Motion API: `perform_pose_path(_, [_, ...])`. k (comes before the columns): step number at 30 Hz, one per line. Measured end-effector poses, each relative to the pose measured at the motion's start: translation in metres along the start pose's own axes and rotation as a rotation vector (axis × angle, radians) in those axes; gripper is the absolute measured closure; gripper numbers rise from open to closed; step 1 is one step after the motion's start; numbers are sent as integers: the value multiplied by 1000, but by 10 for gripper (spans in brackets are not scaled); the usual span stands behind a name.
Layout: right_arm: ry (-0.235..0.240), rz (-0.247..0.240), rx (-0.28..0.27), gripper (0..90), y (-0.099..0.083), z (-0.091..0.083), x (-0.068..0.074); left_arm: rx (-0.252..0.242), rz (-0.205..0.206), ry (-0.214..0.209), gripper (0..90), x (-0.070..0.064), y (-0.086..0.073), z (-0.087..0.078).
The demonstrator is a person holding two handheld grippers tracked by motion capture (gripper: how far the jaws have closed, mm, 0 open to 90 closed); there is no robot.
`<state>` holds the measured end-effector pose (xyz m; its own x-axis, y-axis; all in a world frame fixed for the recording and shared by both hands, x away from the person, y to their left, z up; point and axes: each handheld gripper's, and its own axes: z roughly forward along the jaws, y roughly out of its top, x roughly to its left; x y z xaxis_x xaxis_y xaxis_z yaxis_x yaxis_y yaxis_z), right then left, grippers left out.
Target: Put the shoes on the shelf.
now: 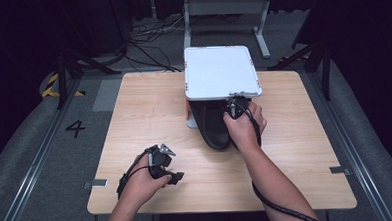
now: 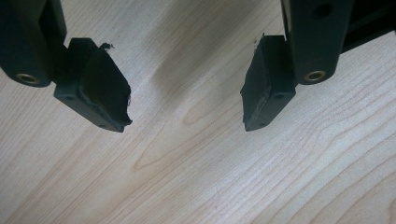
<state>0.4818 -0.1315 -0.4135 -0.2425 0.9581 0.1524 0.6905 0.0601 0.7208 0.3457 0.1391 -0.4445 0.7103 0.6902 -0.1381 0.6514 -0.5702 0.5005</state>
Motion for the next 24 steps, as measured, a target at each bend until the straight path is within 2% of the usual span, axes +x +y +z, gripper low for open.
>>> perform_pose_path(4, [-22, 0, -20, 769, 0, 4, 3, -3, 1, -2, 331, -1, 0, 1])
perform_pose_path(5, [-22, -16, -46, 722, -1, 6, 4, 0, 4, -2, 331, -1, 0, 1])
perform_pose_path(7, [-4, -35, -116, 526, -4, 10, 4, -1, 8, -2, 331, 0, 0, 0])
perform_pose_path(9, [20, -42, -131, 483, -7, 10, 5, -3, 13, 4, 331, 0, 0, 0])
perform_pose_path(13, [38, -66, -153, 435, -10, 5, 1, -3, 11, 0, 331, 0, 1, 0])
perform_pose_path(18, [69, -89, -175, 421, -12, -8, -2, -12, 11, 4, 331, 0, 3, -1])
perform_pose_path(22, [106, -105, -188, 414, -17, -31, -12, -31, 15, 14, 330, 0, 7, -3])
perform_pose_path(24, [98, -130, -179, 416, -21, -39, -17, -38, 23, 18, 331, 0, 11, -3])
